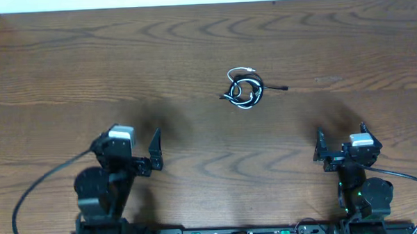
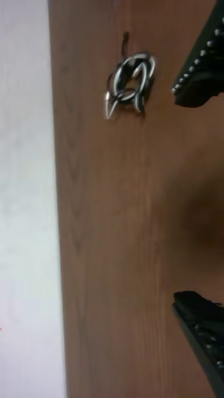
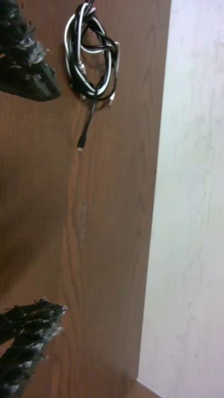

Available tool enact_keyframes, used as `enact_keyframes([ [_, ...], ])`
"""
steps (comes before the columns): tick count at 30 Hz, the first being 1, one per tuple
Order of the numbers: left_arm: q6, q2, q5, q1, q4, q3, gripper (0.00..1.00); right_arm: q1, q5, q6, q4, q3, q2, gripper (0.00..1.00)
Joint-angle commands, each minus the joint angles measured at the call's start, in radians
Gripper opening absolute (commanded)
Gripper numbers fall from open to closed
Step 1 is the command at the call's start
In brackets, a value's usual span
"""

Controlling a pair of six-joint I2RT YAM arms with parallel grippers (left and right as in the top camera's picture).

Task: Untangle cables
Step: 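Raise both arms and move grippers toward the cable bundle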

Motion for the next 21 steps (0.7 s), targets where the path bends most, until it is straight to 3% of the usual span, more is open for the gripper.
enact_keyframes([
  [1,0.017,0.150,0.088,0.002,-0.071,0.152,1.00,-0.003,0.007,-0.001,-0.005,-0.002,0.001,0.99],
  [11,0.017,0.554,0.331,0.002,-0.351,0.523,0.99,-0.003,0.006,-0.005,-0.005,-0.001,0.001,0.99],
  [21,0.016,0.691,0.408,0.002,-0.323,0.554,0.99,-0.003,-0.053,0.045,-0.001,-0.002,0.011,0.99],
])
